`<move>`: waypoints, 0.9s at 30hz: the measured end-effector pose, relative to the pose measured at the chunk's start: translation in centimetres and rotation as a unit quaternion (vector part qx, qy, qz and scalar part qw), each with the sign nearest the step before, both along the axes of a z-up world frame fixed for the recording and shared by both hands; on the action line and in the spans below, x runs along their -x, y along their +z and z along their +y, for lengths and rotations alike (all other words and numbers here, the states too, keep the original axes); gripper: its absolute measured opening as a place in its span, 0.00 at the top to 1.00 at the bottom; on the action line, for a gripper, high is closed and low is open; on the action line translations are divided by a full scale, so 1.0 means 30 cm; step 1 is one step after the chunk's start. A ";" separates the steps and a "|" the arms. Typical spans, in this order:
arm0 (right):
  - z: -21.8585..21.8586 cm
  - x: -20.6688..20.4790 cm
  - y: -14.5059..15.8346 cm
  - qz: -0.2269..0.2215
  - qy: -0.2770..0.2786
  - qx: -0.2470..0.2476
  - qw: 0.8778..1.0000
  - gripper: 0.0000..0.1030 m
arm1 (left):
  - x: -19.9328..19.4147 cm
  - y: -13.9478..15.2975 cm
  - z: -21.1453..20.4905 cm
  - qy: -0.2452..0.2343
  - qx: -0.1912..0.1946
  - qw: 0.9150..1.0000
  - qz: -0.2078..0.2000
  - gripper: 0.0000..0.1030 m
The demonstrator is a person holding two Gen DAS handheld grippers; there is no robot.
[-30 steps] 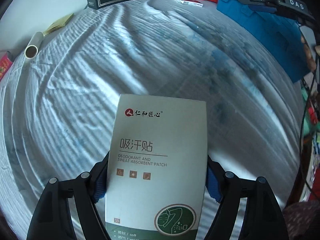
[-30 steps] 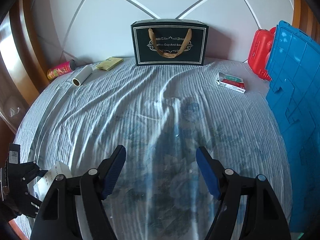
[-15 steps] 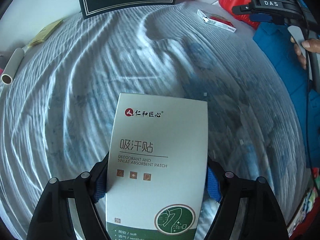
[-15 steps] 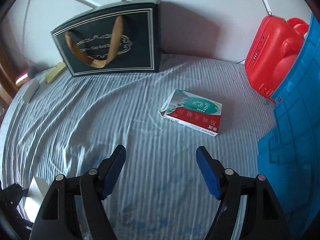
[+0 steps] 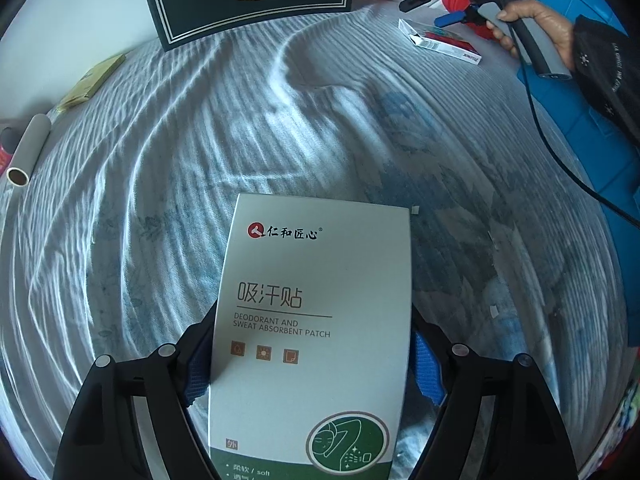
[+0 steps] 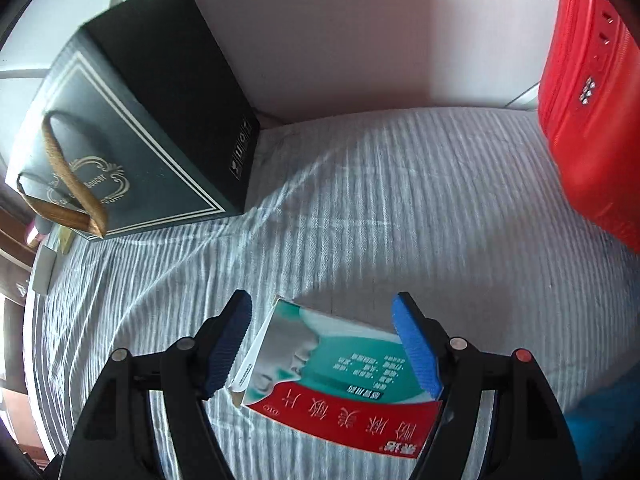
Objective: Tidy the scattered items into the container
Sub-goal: 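Grasp the white sweat-patch box with the left gripper while the right grasps the red-teal medicine box, then carry the white box and medicine box over the blue crate with both grippers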
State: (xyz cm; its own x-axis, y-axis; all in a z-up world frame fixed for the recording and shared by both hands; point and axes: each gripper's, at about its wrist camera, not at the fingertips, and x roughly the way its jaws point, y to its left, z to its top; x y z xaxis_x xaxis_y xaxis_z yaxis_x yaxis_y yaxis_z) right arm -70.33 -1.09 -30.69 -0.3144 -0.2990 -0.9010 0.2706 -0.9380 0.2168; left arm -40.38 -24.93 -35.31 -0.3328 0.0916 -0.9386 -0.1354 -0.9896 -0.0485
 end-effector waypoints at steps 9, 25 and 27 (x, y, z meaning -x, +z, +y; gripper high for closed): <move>-0.063 -0.077 -0.057 -0.015 0.065 -0.006 0.998 0.30 | 0.005 -0.002 0.000 -0.010 -0.012 1.000 0.002 0.23; -0.227 -0.280 -0.122 0.025 0.140 -0.124 0.982 0.28 | -0.012 -0.006 0.005 -0.009 0.002 1.000 0.010 0.22; -0.213 -0.320 -0.112 0.043 0.107 -0.137 0.984 0.29 | -0.018 -0.006 0.009 -0.005 0.007 1.000 0.017 0.22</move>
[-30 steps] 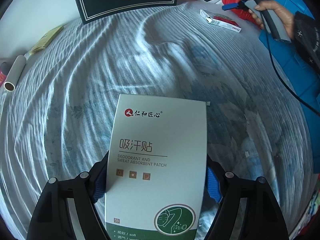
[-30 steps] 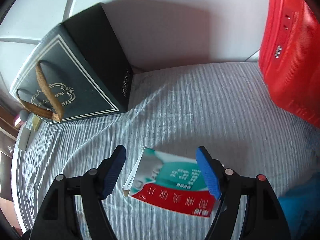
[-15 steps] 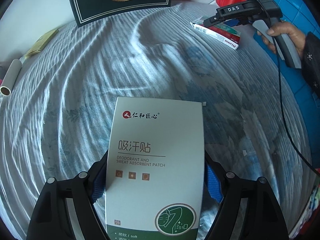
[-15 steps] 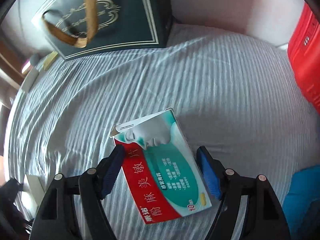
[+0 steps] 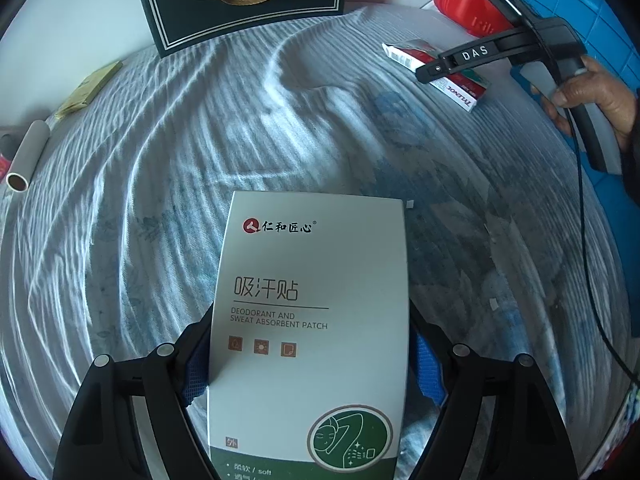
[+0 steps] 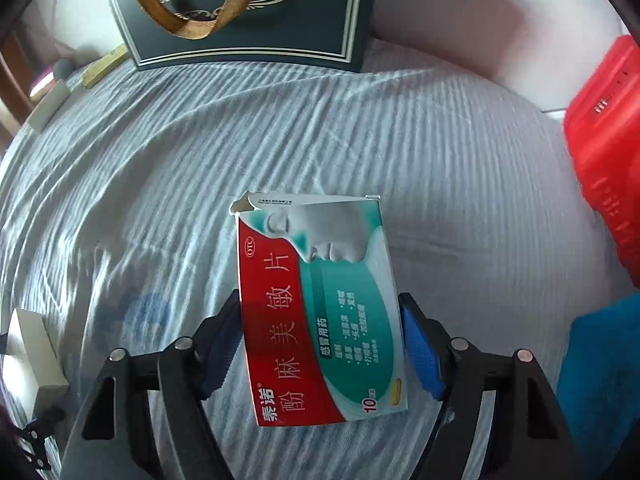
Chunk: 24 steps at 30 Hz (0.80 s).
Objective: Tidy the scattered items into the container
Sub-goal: 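Carry the white box and medicine box over the blue crate with both grippers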
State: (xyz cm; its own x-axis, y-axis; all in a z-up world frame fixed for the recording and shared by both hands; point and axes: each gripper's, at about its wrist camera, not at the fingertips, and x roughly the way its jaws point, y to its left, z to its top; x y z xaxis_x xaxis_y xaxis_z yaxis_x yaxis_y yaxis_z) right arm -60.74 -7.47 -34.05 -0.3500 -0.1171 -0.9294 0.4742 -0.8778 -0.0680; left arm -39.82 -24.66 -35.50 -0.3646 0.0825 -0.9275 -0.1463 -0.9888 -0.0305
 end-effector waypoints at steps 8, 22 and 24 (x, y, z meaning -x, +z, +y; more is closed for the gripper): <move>0.075 -0.369 0.118 0.079 -0.035 0.031 0.996 0.29 | -0.040 0.002 0.005 0.016 0.011 1.000 0.005 0.26; 0.075 -0.925 0.421 0.173 -0.039 0.107 0.978 0.29 | -0.297 0.280 0.027 0.045 0.032 0.993 0.102 0.26; 0.081 -0.975 0.476 0.188 -0.035 0.114 0.975 0.29 | -0.346 0.346 0.040 0.052 0.037 0.990 0.124 0.26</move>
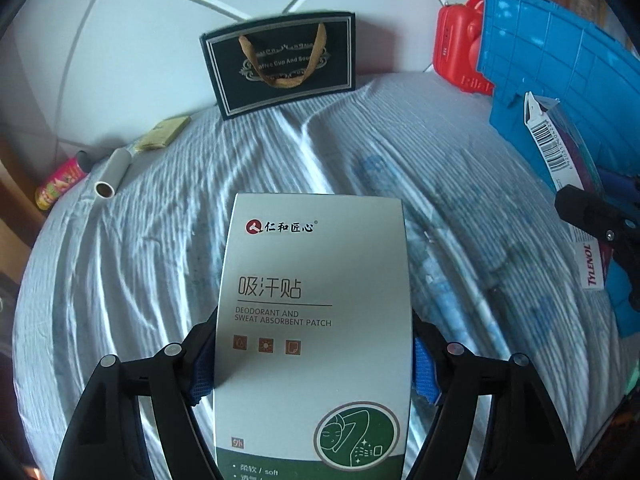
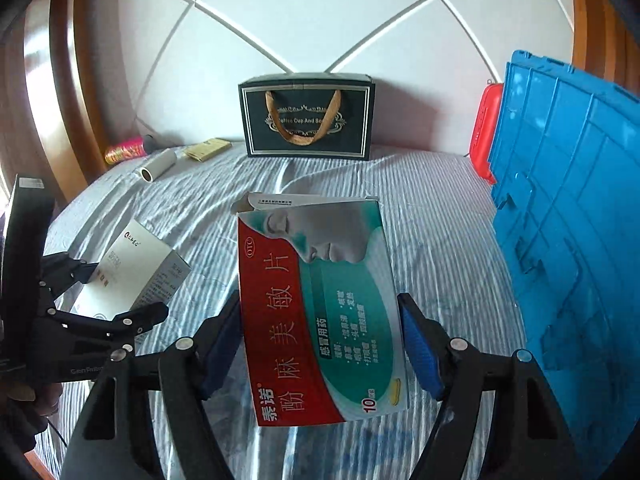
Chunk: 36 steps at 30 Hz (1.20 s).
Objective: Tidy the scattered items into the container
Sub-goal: 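Carry the white box and medicine box over the blue crate with both grippers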
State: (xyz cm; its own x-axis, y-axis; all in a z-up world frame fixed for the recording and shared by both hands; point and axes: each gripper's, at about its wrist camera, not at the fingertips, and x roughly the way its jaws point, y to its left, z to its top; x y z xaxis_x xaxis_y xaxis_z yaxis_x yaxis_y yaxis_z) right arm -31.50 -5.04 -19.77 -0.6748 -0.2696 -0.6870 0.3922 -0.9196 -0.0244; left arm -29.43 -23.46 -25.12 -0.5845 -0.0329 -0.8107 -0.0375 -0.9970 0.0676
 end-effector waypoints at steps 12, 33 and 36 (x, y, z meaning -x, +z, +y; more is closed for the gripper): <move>0.043 -0.308 0.317 0.094 0.005 0.031 0.995 0.29 | -0.263 0.407 0.094 0.004 0.020 0.991 0.129 0.26; 0.369 -0.779 0.654 0.212 -0.115 0.058 0.969 0.29 | -0.513 0.806 0.497 -0.112 0.014 0.966 0.232 0.26; 0.478 -0.801 0.700 0.227 -0.122 0.053 0.965 0.29 | -0.500 0.846 0.627 -0.124 0.005 0.963 0.240 0.26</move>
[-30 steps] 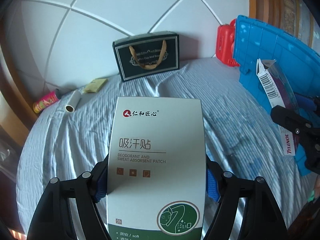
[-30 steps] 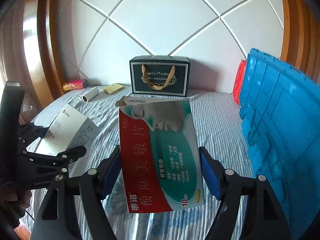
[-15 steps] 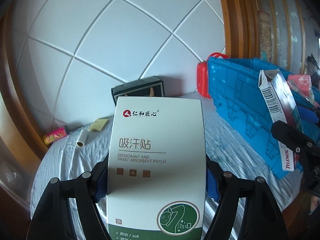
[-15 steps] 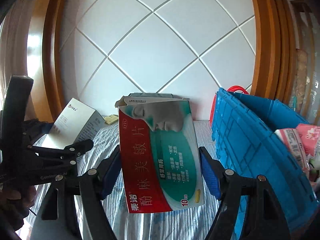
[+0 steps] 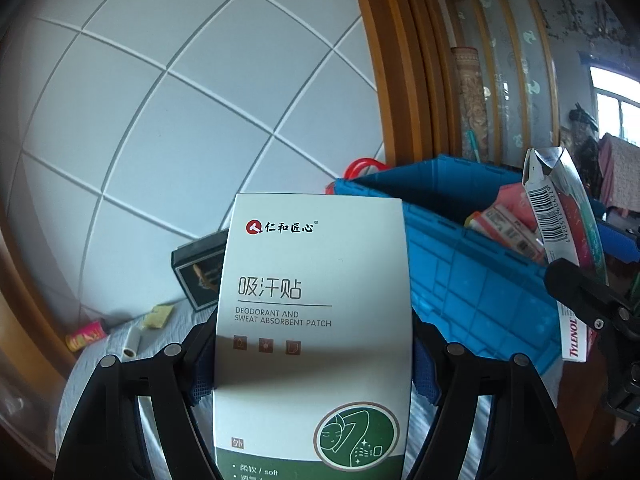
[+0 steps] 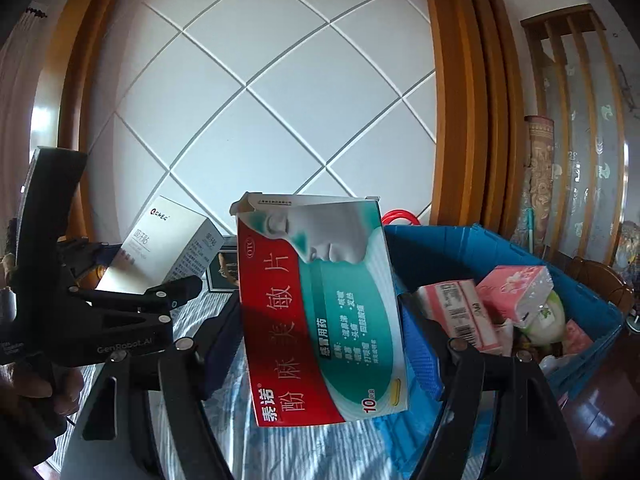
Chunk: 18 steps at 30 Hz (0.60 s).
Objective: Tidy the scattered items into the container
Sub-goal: 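Carry the white box and medicine box over the blue crate with both grippers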
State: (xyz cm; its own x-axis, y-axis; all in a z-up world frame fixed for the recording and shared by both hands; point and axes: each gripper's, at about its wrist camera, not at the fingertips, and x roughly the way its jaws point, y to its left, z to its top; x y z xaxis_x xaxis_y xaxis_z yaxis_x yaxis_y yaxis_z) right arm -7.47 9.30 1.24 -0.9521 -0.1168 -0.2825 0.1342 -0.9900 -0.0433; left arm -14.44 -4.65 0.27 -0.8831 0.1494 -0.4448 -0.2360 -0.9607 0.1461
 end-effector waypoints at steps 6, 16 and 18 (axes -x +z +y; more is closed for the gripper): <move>0.297 -0.015 0.082 0.014 -0.039 -0.005 0.999 0.29 | 0.054 0.076 0.323 -0.037 -0.010 0.999 0.013 0.26; 0.759 0.155 0.193 -0.006 -0.097 0.013 0.995 0.29 | 0.198 0.152 0.768 -0.067 0.005 0.998 0.010 0.26; 0.825 0.202 0.206 -0.011 -0.105 0.021 0.994 0.29 | 0.239 0.164 0.829 -0.066 0.014 0.998 0.011 0.26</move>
